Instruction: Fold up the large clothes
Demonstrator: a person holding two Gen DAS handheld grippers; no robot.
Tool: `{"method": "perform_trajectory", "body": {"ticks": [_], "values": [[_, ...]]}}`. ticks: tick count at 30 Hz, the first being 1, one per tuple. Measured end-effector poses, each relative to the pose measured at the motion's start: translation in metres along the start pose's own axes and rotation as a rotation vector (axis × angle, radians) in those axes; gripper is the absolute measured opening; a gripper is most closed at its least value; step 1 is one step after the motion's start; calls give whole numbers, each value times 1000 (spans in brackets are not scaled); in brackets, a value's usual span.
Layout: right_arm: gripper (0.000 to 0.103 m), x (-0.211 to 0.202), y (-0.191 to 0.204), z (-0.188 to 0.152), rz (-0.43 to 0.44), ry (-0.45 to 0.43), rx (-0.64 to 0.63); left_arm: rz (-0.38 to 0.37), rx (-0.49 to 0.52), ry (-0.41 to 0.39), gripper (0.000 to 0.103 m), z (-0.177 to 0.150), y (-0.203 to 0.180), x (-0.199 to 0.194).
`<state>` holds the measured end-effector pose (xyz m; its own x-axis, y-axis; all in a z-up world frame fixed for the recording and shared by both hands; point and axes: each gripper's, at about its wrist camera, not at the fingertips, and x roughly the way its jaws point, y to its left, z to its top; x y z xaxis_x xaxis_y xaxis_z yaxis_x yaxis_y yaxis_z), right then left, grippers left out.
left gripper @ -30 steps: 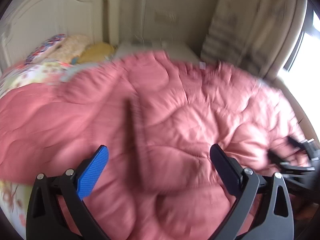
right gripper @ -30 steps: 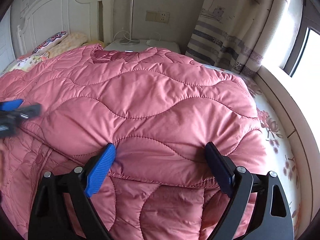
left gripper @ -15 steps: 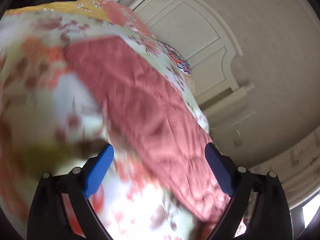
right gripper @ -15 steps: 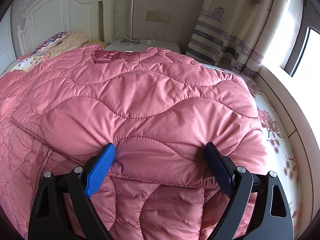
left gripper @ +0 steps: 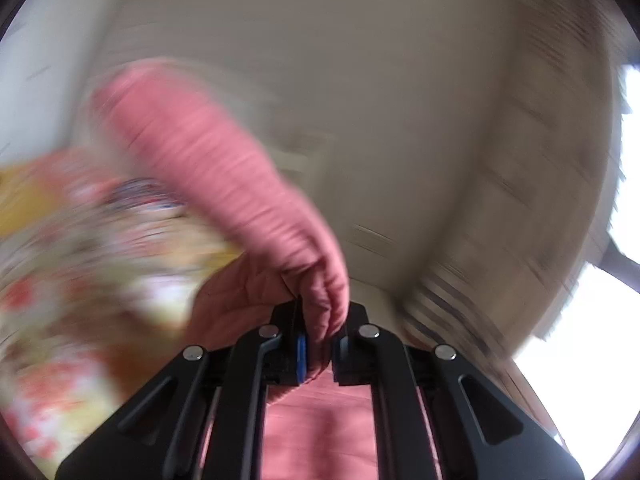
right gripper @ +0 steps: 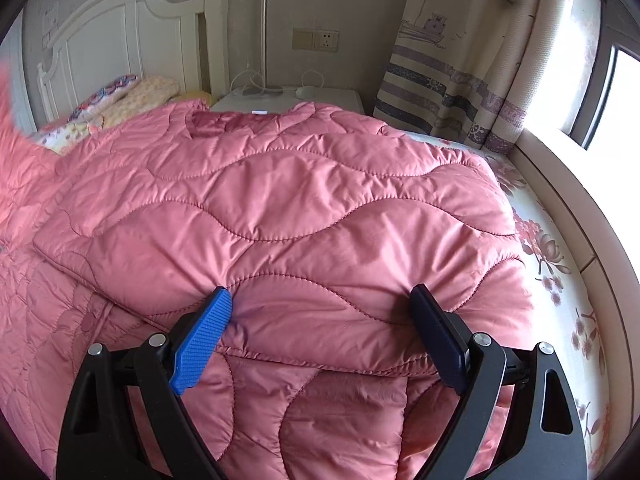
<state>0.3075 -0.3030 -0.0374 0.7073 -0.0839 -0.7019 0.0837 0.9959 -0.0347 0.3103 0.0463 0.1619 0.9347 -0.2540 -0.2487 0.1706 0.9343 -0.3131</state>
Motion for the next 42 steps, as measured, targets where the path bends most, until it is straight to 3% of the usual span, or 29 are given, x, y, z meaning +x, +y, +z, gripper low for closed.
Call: {"method": "perform_trajectory", "body": {"ticks": [3,5,8,9,11,13,15,17,18,20,21,23,27,28,30,37,42], "values": [[86,-20,-19,-3,9,-104,119,-98,172,124,13,-29,-95,44],[86,-38,-46,-11,64,-215,270,-141,211,256,18,-63,-130,84],[86,-40,-81,-25,108,-245,467,-189,223,511,32,-130,-149,136],[86,-36,-95,-30,119,-230,545,-210,237,574,42,-151,-146,139],[86,-33,-110,-36,154,-238,634,-226,290,635,45,-176,-145,144],[87,-34,-109,-35,143,-246,634,-248,325,603,54,-178,-138,125],[87,-32,-102,-30,136,-236,604,-289,263,548,81,-164,-129,96],[87,-31,-96,-25,138,-233,571,-298,191,446,100,-150,-110,67],[87,-32,-94,-25,140,-231,556,-274,160,381,101,-141,-92,46],[86,-31,-93,-24,139,-228,549,-151,125,316,101,-142,-68,23],[87,-33,-96,-27,140,-228,552,-33,111,308,101,-143,-52,19],[87,-32,-97,-28,141,-226,558,120,63,297,101,-147,-24,11],[87,-26,-96,-27,133,-205,554,288,-110,325,100,-167,41,7],[87,-25,-96,-27,132,-197,552,289,-176,349,100,-168,55,5],[87,-23,-95,-27,130,-195,550,309,-226,320,100,-164,66,4],[87,-19,-95,-24,131,-181,542,338,-34,276,101,-157,26,9],[87,-20,-94,-24,129,-182,542,376,-45,277,101,-169,32,-1]]}}
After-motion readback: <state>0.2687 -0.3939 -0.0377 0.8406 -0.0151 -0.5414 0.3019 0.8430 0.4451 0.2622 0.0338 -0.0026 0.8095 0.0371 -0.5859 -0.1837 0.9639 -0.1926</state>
